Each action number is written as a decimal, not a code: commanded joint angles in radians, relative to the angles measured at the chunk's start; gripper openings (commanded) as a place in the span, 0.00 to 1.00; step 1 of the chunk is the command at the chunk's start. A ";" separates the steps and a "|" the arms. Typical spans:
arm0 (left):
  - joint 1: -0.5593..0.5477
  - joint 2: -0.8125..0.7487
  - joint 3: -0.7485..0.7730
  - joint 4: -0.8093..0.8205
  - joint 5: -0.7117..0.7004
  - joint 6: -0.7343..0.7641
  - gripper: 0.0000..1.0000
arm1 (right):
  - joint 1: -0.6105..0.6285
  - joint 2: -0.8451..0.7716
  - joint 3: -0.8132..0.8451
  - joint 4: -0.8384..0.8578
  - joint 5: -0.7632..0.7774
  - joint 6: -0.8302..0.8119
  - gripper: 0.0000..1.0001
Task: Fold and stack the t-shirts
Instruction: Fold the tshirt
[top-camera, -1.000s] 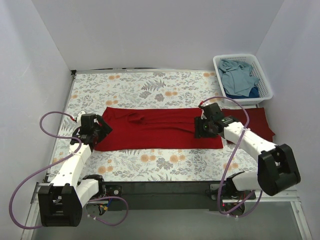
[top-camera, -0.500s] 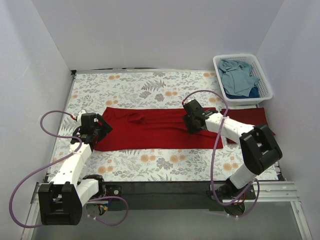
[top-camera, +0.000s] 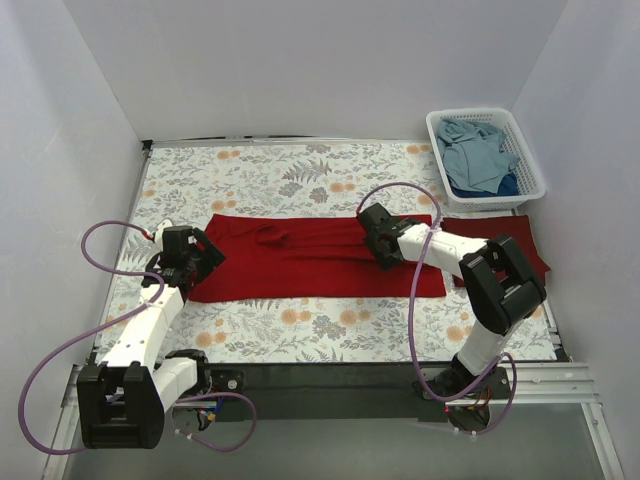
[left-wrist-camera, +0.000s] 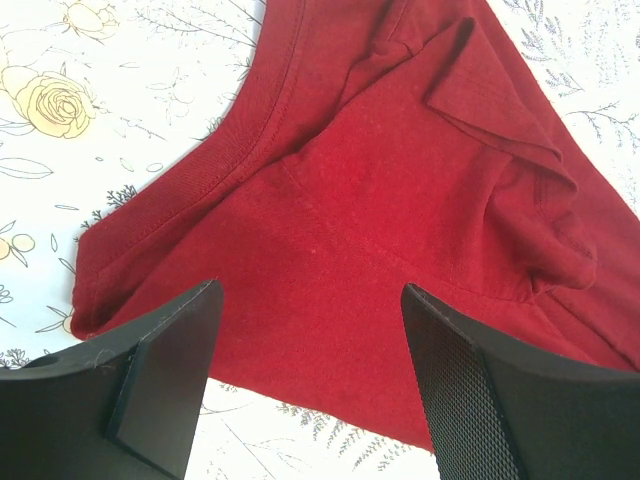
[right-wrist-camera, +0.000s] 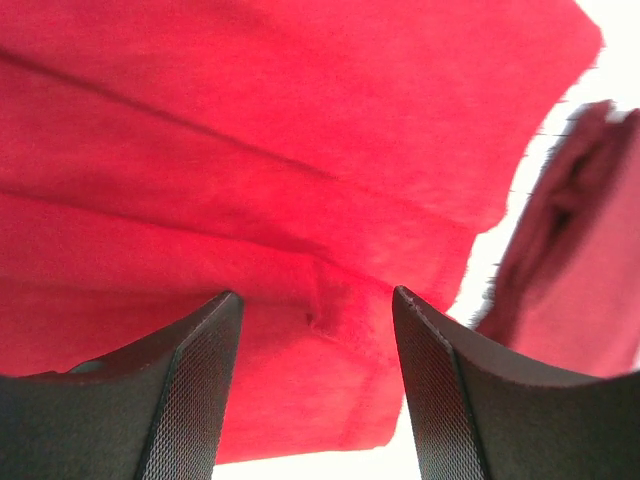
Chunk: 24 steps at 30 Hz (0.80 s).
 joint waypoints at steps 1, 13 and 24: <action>0.000 -0.004 0.009 0.017 0.003 0.015 0.71 | -0.004 0.018 0.046 0.011 0.150 -0.060 0.68; 0.000 0.012 0.007 0.018 0.011 0.015 0.70 | -0.081 0.035 0.255 -0.091 0.065 0.024 0.72; 0.000 0.306 0.271 0.018 0.132 -0.022 0.52 | -0.069 0.067 0.332 0.252 -0.865 0.355 0.61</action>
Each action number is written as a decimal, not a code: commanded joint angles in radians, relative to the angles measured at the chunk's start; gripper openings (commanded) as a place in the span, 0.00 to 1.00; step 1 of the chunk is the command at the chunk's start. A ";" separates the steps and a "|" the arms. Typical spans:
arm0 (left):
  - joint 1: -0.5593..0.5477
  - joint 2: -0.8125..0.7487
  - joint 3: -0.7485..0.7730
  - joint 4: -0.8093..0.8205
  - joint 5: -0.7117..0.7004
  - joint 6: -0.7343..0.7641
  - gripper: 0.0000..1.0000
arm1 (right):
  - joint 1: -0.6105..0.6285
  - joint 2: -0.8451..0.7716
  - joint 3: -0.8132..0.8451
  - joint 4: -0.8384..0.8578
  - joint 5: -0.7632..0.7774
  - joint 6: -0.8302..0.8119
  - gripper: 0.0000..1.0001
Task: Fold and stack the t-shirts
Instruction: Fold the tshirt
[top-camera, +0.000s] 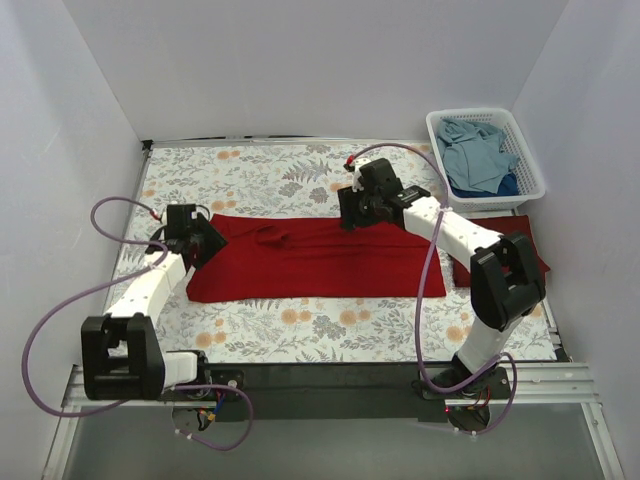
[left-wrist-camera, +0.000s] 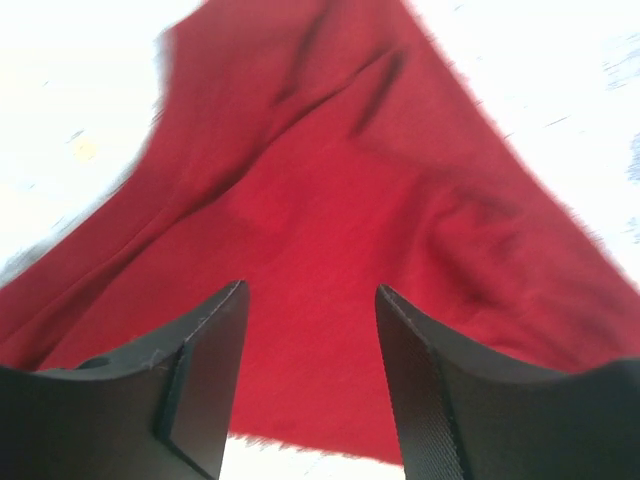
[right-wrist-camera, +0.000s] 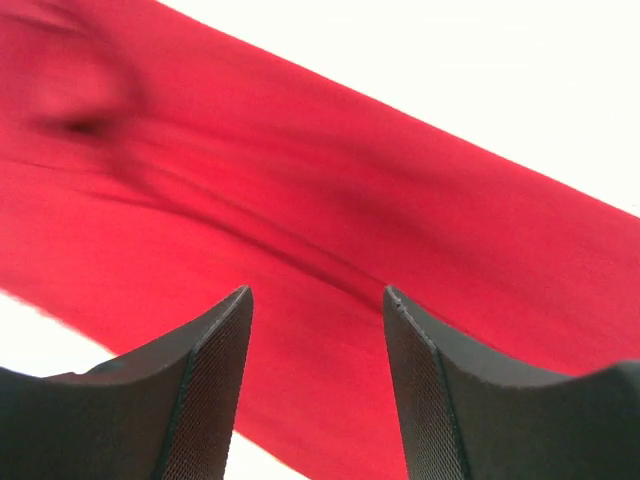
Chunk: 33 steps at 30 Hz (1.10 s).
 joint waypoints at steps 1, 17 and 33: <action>0.000 0.116 0.137 0.012 0.087 -0.032 0.51 | -0.002 0.069 0.036 0.221 -0.337 0.225 0.60; -0.003 0.481 0.349 0.050 0.072 -0.089 0.38 | 0.045 0.387 0.078 0.668 -0.482 0.660 0.58; -0.009 0.529 0.349 0.111 0.107 -0.084 0.25 | 0.058 0.482 0.122 0.711 -0.502 0.709 0.55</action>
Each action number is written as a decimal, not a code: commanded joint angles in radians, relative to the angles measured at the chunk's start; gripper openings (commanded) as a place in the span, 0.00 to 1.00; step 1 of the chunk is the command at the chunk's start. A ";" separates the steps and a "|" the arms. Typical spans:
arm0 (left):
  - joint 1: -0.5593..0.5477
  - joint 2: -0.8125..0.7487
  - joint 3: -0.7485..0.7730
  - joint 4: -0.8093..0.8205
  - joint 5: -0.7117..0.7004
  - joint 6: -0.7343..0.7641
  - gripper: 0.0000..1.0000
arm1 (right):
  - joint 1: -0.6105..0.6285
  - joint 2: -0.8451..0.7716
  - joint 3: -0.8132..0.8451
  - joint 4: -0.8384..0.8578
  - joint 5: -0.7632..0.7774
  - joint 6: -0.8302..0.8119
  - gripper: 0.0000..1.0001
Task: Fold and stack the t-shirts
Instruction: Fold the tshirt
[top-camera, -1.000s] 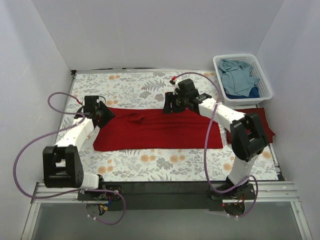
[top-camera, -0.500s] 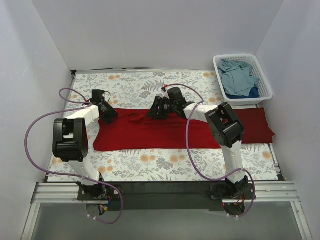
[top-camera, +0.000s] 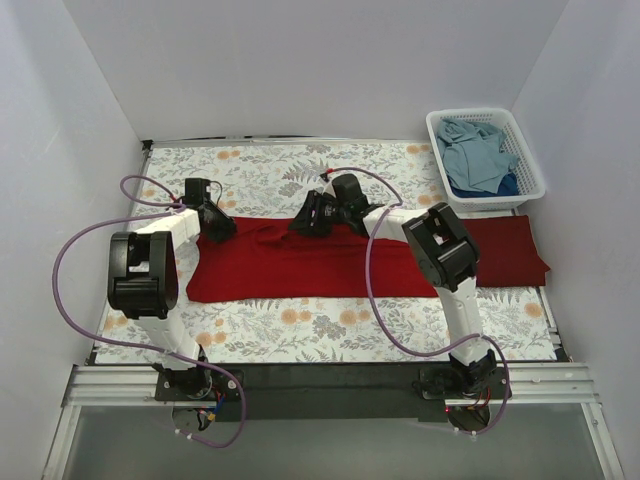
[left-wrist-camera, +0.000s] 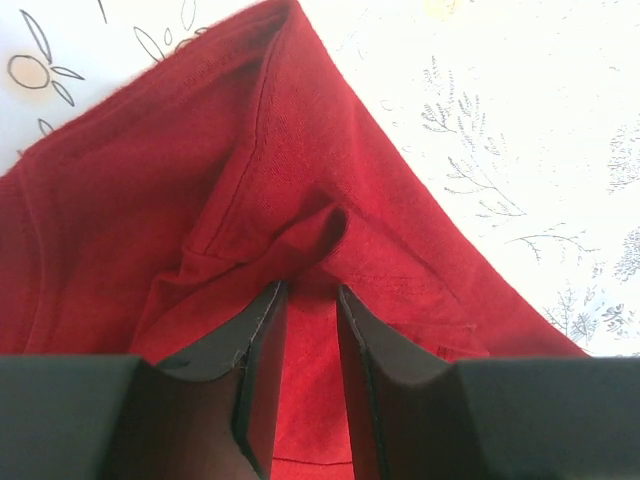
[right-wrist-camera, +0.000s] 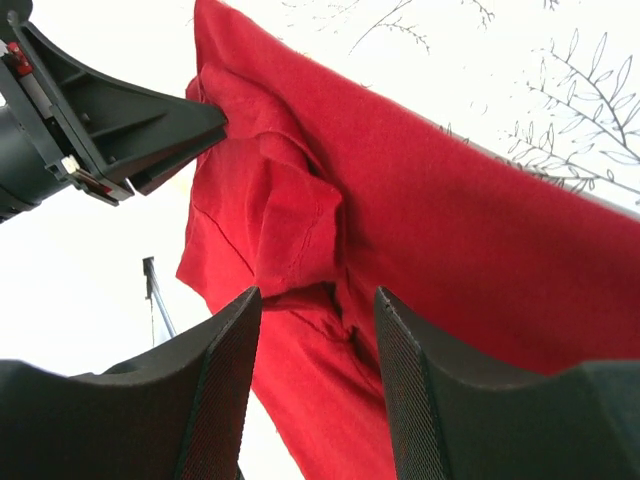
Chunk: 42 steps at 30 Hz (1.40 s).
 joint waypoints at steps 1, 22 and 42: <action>-0.008 -0.004 0.021 0.029 0.019 0.004 0.25 | 0.009 0.025 0.045 0.047 -0.016 0.022 0.55; -0.010 -0.049 0.046 0.022 0.005 0.033 0.00 | 0.033 0.083 0.116 0.064 -0.033 0.080 0.45; -0.010 -0.059 0.047 0.014 0.004 0.042 0.00 | 0.046 0.025 0.027 0.142 0.014 0.215 0.49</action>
